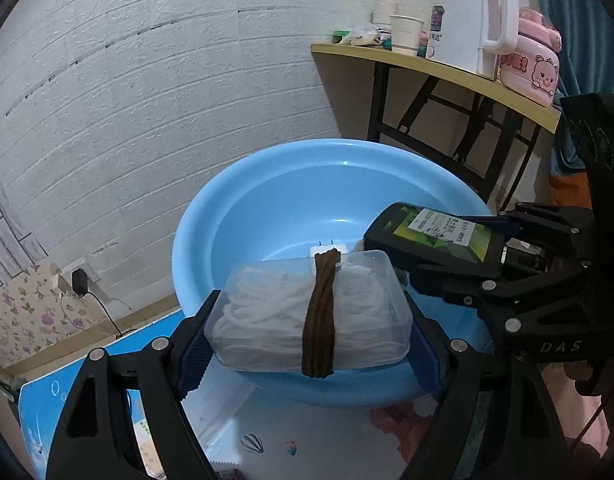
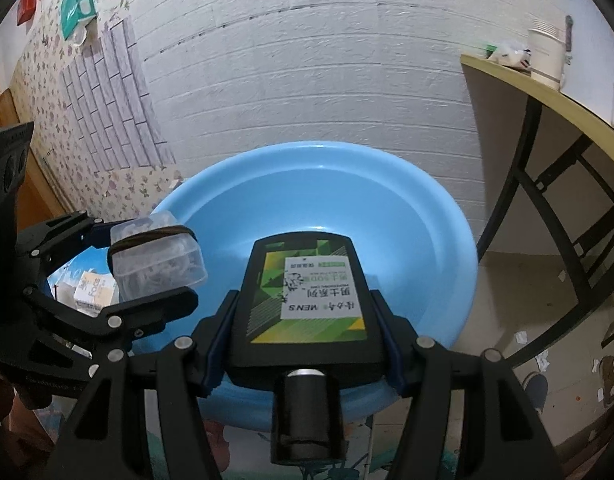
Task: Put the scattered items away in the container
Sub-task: 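Open the left tool to drop the cord box while the right tool drops the black product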
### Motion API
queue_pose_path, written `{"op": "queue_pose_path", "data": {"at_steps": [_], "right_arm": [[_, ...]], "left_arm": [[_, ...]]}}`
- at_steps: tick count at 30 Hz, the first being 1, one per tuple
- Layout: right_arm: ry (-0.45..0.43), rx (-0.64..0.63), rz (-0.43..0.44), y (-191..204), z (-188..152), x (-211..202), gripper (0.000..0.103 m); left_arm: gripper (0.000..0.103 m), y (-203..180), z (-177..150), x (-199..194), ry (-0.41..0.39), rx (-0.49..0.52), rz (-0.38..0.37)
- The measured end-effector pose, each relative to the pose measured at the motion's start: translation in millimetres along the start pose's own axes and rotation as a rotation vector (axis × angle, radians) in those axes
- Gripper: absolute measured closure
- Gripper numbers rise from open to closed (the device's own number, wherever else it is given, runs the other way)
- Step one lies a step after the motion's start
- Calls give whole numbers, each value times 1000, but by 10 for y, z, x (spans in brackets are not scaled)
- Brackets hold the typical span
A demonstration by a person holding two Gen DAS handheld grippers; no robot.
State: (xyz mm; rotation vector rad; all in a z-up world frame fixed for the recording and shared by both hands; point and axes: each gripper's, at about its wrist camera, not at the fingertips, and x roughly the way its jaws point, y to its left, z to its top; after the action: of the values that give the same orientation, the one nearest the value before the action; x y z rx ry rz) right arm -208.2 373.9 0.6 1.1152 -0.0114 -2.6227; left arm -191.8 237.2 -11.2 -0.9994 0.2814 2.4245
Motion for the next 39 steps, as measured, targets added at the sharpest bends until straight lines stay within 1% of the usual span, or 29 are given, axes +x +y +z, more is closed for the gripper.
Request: {"op": "queue_pose_path", "data": {"at_steps": [3, 4, 5, 7, 11, 14, 22, 27, 30, 35, 39], "right_arm": [[23, -14, 31, 34, 14, 20, 42], [27, -15, 43, 37, 13, 23, 42], [31, -15, 54, 42, 14, 27, 42], [42, -20, 62, 64, 16, 48, 41], [43, -7, 63, 80, 21, 55, 40], [38, 23, 97, 67, 20, 48, 39], [26, 47, 95, 133, -39, -69, 39], [1, 60, 78, 197, -114, -222, 39], [-7, 30, 46, 310, -127, -308, 39], [-32, 5, 59, 547, -164, -459, 39], [-27, -13, 70, 771, -220, -499, 39]], "left_arm": [[19, 20, -16, -45, -8, 0, -15], [15, 35, -16, -62, -13, 0, -17], [13, 48, -17, -70, -15, -2, -15], [13, 65, -19, -72, -17, -8, -5], [13, 89, -34, -98, -17, -28, -12], [13, 103, -67, -140, -22, -26, -2], [13, 235, -190, -363, -42, -61, 29], [13, 332, -353, -607, -56, -84, 67], [13, 409, -482, -769, -61, -100, 99], [13, 574, -761, -1054, -75, -144, 139], [13, 712, -1012, -1232, -76, -178, 165]]}}
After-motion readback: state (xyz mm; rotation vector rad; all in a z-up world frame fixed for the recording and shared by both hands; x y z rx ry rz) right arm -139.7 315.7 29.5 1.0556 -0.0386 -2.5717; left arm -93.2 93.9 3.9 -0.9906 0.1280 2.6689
